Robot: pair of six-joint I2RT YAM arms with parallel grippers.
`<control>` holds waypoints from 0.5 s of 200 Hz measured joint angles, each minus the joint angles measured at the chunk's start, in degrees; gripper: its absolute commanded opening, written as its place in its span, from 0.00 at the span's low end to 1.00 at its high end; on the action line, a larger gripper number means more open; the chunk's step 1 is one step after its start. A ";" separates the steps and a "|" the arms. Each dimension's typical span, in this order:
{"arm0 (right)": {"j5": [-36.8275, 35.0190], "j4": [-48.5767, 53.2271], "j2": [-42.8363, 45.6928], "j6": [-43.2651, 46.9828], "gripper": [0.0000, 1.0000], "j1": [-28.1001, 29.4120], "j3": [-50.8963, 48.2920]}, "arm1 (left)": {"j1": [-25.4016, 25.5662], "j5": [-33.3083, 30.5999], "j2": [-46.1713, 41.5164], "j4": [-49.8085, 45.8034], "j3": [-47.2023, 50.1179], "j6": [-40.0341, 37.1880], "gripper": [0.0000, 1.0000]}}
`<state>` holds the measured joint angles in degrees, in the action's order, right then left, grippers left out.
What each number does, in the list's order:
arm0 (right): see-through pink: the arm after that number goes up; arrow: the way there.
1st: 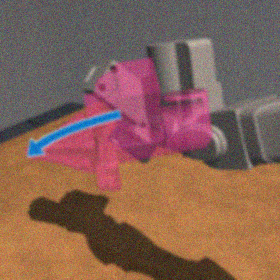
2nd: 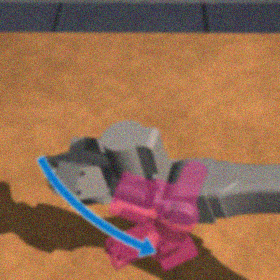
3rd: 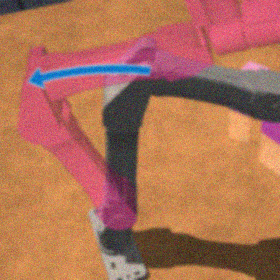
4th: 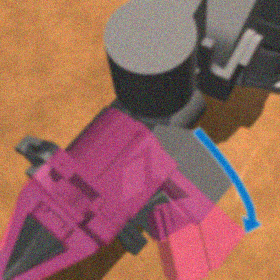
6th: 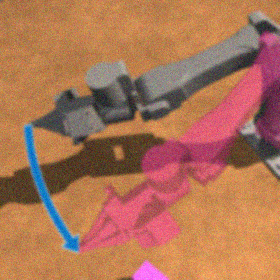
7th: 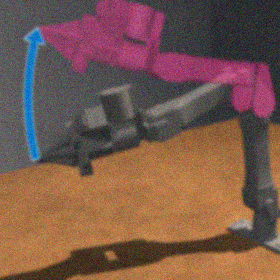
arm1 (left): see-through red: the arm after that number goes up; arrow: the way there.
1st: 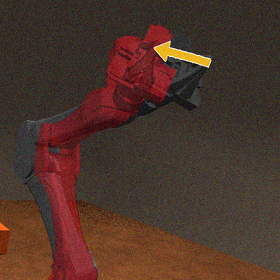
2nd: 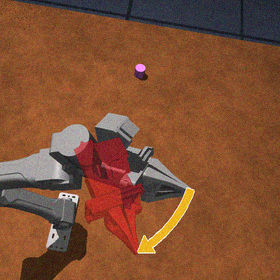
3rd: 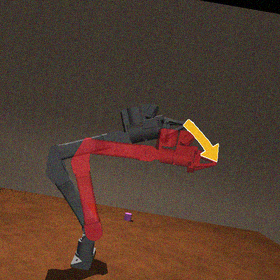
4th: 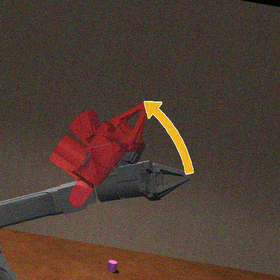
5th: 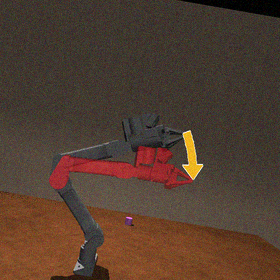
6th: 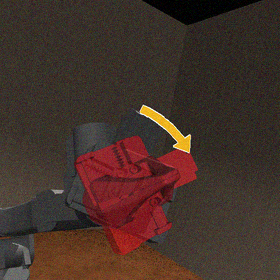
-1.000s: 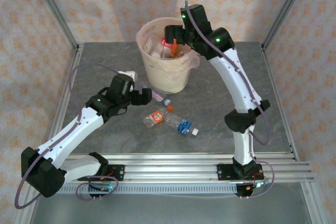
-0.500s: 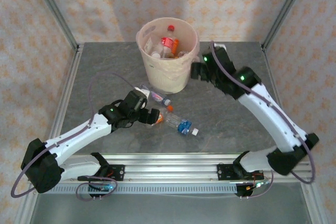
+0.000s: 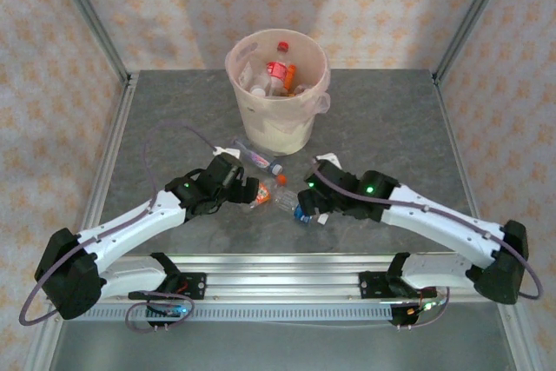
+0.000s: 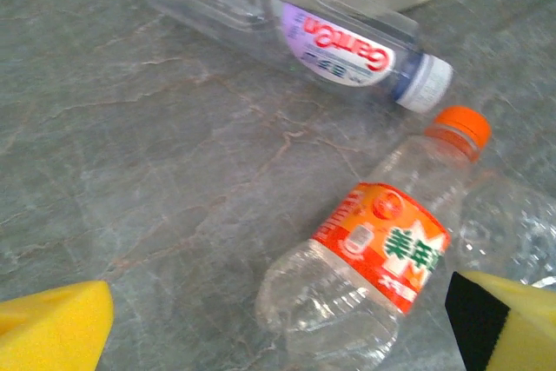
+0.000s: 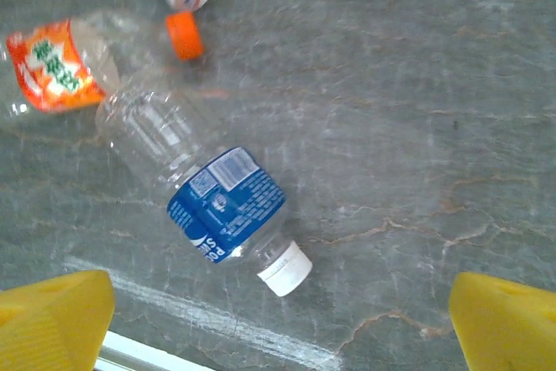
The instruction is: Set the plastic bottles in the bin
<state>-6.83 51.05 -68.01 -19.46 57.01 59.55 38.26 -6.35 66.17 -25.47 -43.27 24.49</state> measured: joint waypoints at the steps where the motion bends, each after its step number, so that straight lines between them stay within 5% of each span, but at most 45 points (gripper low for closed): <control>1: 0.02 -0.13 -0.26 0.17 0.99 0.09 0.00 | 0.00 -0.13 0.00 0.00 0.02 0.11 1.00; 100: 3.85 -7.50 -21.92 11.80 0.99 1.25 0.79 | 0.00 -9.33 -0.02 -1.09 2.25 9.55 1.00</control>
<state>-2.98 43.55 -89.93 -7.66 58.26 60.34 38.26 -15.68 66.15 -26.57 -41.01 34.04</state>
